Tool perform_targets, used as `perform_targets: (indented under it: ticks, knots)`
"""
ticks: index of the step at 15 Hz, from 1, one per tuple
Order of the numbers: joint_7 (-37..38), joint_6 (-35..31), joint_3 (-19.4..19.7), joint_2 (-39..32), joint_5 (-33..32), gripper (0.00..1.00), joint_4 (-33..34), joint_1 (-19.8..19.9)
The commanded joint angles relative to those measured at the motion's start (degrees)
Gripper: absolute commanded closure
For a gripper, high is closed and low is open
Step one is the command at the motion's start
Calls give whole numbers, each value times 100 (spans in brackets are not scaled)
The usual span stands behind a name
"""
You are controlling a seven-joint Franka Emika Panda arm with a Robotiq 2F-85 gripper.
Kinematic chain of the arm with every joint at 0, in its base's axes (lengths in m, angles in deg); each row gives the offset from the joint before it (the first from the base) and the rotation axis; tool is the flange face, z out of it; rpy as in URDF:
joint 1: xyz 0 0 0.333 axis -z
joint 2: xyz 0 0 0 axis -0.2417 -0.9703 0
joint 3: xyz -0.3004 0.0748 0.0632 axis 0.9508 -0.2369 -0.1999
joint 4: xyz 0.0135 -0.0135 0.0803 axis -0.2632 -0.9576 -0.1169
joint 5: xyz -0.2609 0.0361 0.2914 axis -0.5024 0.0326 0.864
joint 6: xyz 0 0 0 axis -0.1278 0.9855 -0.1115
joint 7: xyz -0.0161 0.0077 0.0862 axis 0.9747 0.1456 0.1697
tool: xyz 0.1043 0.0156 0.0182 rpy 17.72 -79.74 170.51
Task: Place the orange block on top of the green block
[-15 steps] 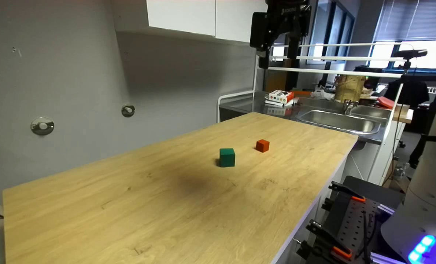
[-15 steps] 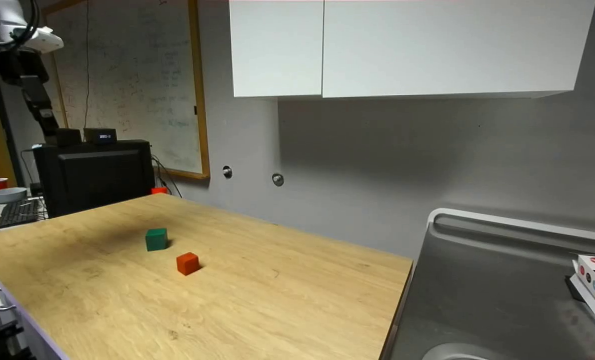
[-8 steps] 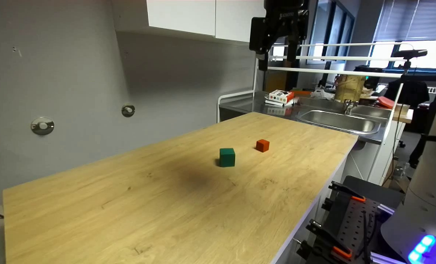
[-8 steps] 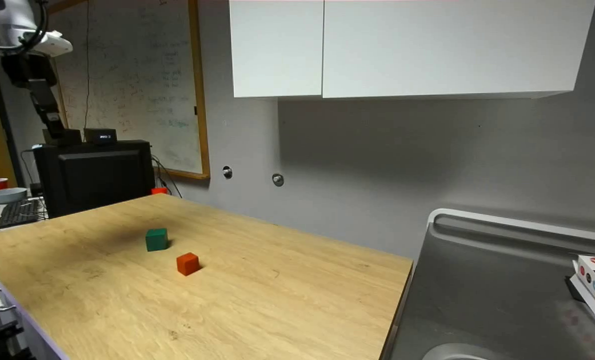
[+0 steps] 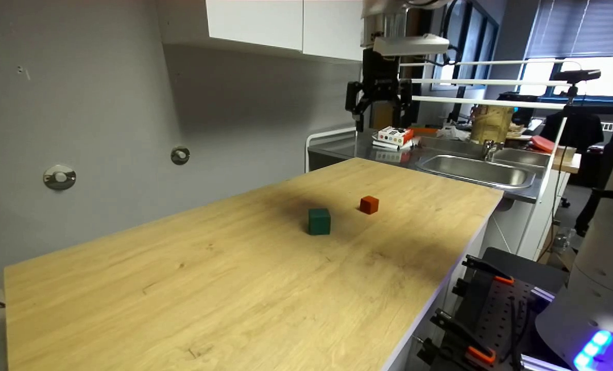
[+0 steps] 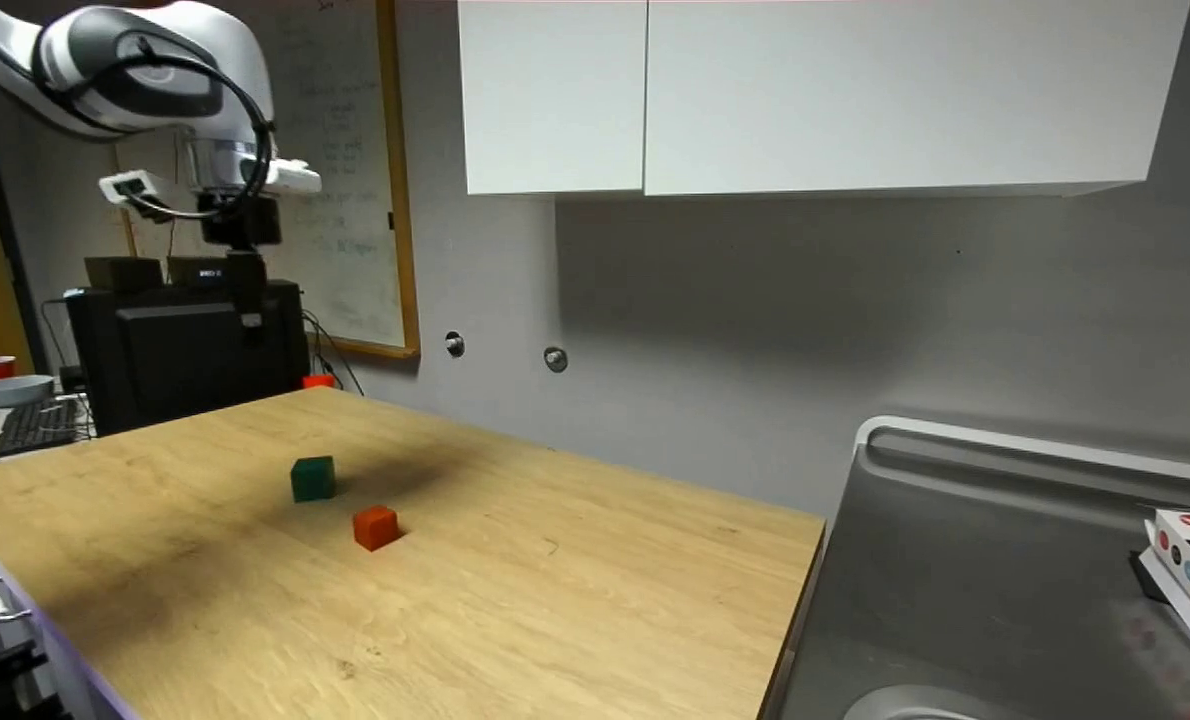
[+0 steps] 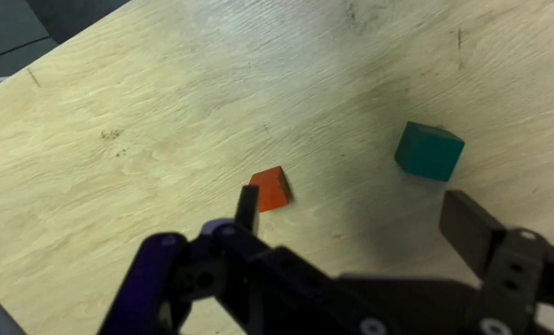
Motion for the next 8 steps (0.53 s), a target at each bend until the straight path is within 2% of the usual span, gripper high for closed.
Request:
perform_targets:
  ticks: [1, 4, 8]
  knots:
    - [-459, -313, 611, -1007, 592, 0, 389, 64]
    - [-689, -481, 980, -1723, 1051, 0, 644, 117]
    - [-743, -455, 1247, -2457, 1458, 0, 968, 157]
